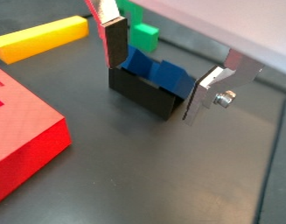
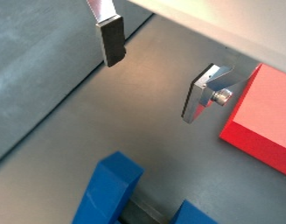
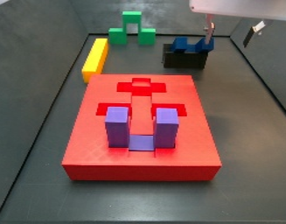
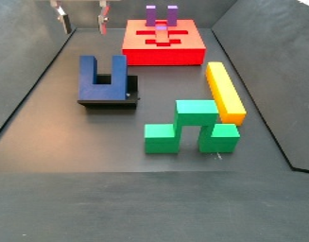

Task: Pick up the blue object. Move up. Place the blue object on the fixture. Regrasp the blue object. Move to above the board. Insert the blue object.
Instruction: Regrasp the blue object.

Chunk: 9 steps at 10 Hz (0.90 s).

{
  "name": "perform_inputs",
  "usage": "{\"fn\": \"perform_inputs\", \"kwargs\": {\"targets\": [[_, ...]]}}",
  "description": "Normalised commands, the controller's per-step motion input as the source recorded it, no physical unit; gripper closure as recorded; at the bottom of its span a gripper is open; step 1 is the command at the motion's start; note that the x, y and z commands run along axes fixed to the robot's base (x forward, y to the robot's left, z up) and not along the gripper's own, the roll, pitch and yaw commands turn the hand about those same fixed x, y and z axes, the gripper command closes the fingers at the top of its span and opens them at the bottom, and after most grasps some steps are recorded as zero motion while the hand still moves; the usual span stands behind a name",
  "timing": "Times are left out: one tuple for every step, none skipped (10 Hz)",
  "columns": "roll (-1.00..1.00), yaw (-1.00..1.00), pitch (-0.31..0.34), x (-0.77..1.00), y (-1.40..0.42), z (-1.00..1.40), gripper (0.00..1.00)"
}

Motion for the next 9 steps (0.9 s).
{"fn": "perform_inputs", "kwargs": {"targets": [[1.00,-0.03,-0.063,0.00,-0.32,0.07,0.00],[1.00,-0.02,-0.131,0.16,-0.09,0.12,0.00],[1.00,0.00,-0.143,0.27,0.03,0.16,0.00],[0.87,0.00,-0.123,0.34,0.27,0.16,0.00],[0.67,0.14,-0.054,0.41,0.42,0.13,0.00],[0.57,0.26,-0.017,0.36,0.39,0.10,0.00],[0.50,0.34,-0.020,0.29,0.37,0.02,0.00],[0.42,0.37,-0.017,0.13,0.44,0.00,0.00],[0.24,0.32,-0.126,0.02,0.50,0.00,0.00]]}}
